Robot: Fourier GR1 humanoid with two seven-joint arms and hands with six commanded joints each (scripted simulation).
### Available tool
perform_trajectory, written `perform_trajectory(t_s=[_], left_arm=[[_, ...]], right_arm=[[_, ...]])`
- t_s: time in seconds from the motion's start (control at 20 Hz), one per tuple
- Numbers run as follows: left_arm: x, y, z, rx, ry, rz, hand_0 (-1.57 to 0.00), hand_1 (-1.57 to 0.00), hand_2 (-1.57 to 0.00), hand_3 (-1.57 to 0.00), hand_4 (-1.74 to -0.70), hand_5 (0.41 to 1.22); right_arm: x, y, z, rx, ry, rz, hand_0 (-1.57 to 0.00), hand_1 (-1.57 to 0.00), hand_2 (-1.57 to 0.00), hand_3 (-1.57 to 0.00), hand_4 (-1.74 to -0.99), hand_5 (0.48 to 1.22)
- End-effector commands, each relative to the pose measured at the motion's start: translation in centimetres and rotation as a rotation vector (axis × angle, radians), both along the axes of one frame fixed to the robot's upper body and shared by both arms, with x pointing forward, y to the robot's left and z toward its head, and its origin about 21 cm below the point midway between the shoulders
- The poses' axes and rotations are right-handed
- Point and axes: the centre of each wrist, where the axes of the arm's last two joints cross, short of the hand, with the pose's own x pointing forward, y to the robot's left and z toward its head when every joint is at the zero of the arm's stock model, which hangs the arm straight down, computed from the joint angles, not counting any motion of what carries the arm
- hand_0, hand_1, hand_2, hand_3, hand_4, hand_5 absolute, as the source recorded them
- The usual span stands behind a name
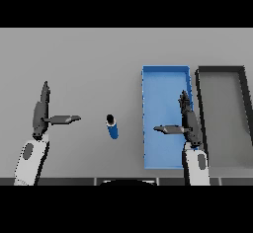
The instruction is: Pick up the blue pipe and place it into the blue bin.
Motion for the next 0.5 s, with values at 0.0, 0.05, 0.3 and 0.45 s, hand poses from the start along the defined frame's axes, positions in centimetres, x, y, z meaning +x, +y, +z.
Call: perform_trajectory(t_s=[0.0, 0.05, 0.3, 0.45], left_arm=[[0.0, -0.1, 0.0, 0.000, -0.005, -0.001, 0.00, 0.00, 0.00, 0.00, -0.97, 0.593], [0.0, -0.1, 0.0, 0.000, -0.008, -0.002, 0.00, 0.00, 0.00, 0.00, -0.97, 0.593], [-1.2, 1.0, -0.2, 0.071, -0.021, -0.126, 0.00, 0.00, 0.00, 0.00, -0.97, 0.593], [-1.9, 3.1, -0.3, 0.157, 0.002, -0.271, 0.00, 0.00, 0.00, 0.00, -0.96, 0.590]], right_arm=[[0.0, -0.1, 0.0, 0.000, 0.000, -0.001, 0.00, 0.00, 0.00, 0.00, -1.205, 0.629], [0.0, -0.2, 0.0, 0.000, 0.000, -0.002, 0.00, 0.00, 0.00, 0.00, -1.205, 0.629], [-1.0, -2.0, 0.4, -0.144, -0.086, 0.027, 0.00, 0.00, 0.00, 0.00, -1.205, 0.629], [-2.4, -2.8, 1.2, -0.297, -0.142, 0.093, 0.00, 0.00, 0.00, 0.00, -1.197, 0.626]])
